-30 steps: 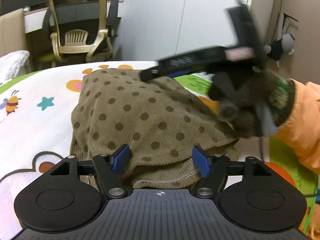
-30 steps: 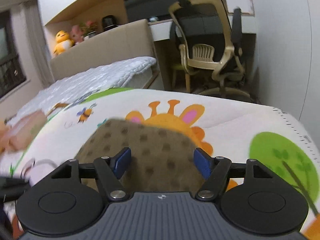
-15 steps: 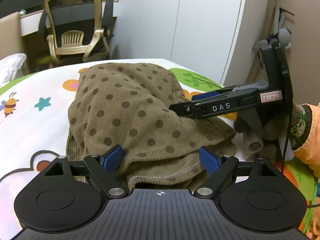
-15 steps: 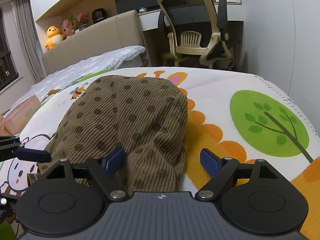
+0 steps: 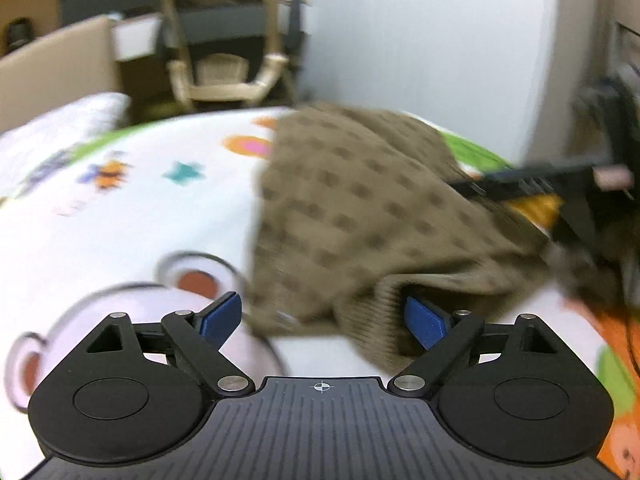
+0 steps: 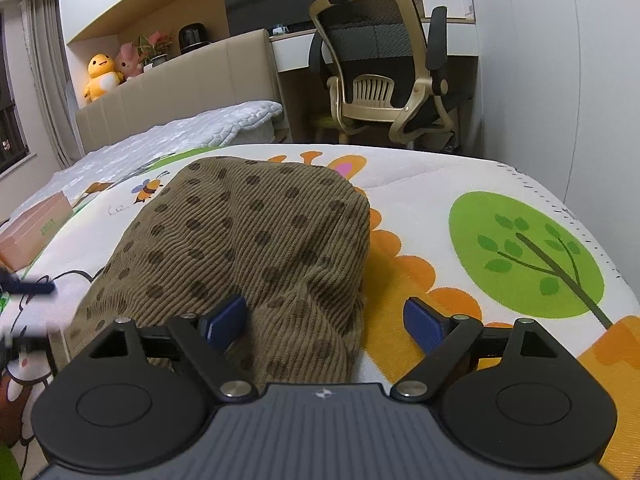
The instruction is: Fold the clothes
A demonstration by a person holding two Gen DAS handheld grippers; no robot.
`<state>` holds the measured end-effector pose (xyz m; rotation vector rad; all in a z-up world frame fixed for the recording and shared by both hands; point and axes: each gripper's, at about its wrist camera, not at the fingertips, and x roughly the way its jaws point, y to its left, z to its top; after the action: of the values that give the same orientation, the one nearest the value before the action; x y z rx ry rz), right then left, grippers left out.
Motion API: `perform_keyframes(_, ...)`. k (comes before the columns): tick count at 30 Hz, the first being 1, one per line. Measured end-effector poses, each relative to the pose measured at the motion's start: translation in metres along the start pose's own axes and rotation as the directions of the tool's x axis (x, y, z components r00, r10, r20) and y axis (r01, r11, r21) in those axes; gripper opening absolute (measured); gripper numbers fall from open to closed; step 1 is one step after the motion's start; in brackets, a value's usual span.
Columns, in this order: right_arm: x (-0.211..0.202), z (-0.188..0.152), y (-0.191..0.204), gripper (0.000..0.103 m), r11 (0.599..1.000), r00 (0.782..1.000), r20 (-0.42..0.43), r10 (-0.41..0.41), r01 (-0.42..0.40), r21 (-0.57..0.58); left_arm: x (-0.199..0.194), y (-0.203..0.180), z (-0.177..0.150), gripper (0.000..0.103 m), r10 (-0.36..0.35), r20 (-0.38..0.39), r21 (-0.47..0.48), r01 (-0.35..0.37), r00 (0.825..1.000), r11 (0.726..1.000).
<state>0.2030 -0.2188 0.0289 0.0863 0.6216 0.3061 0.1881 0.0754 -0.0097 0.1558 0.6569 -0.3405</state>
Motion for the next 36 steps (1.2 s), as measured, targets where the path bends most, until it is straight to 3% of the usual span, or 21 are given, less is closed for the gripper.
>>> perform_keyframes(3,-0.001,-0.002,0.007,0.093,0.999,1.0,-0.001,0.008,-0.008,-0.038,-0.007,0.022,0.001,0.094,0.079,-0.003,-0.031,-0.079,0.997,0.996)
perform_keyframes(7,-0.002,-0.003,0.025,0.095,0.991,1.0,0.003,-0.008,0.008,-0.133,-0.009,0.043,-0.009,0.095,0.1,-0.054,-0.063,-0.104,0.994,0.993)
perform_keyframes(12,-0.002,-0.003,0.027,0.096,0.99,0.999,-0.024,-0.023,0.02,-0.139,-0.016,0.055,-0.007,0.094,-0.088,-0.044,-0.147,0.081,0.995,0.986)
perform_keyframes(14,-0.002,-0.004,0.026,0.097,0.991,0.999,-0.034,-0.021,0.016,-0.131,-0.019,0.065,0.003,0.095,-0.202,0.011,-0.239,0.199,0.979,0.951)
perform_keyframes(16,-0.003,-0.005,0.027,0.097,0.99,0.999,-0.032,-0.026,0.021,-0.136,-0.016,0.07,0.015,0.096,-0.254,0.061,-0.307,0.26,0.965,0.916)
perform_keyframes(19,-0.005,-0.006,0.03,0.097,0.988,0.999,-0.025,-0.037,0.033,-0.15,0.005,0.065,0.027,0.096,-0.253,0.06,-0.346,0.257,0.966,0.902)
perform_keyframes(22,-0.009,-0.009,0.029,0.097,0.987,0.999,-0.023,-0.037,0.033,-0.155,0.035,0.061,0.025,0.095,-0.277,-0.002,-0.43,0.25,0.961,0.868)
perform_keyframes(24,-0.011,-0.01,0.027,0.097,0.989,0.999,-0.024,-0.031,0.027,-0.148,0.049,0.063,0.018,0.088,-0.297,-0.037,-0.513,0.237,0.954,0.825)
perform_keyframes(31,-0.008,-0.01,0.024,0.099,0.991,0.999,-0.034,-0.025,0.021,-0.134,0.046,0.077,0.0,0.07,-0.343,-0.002,-0.656,0.257,0.94,0.71)
perform_keyframes(36,-0.009,-0.011,0.027,0.099,0.989,0.999,-0.026,-0.037,0.033,-0.145,0.049,0.076,0.0,0.064,-0.355,0.016,-0.675,0.272,0.935,0.686)
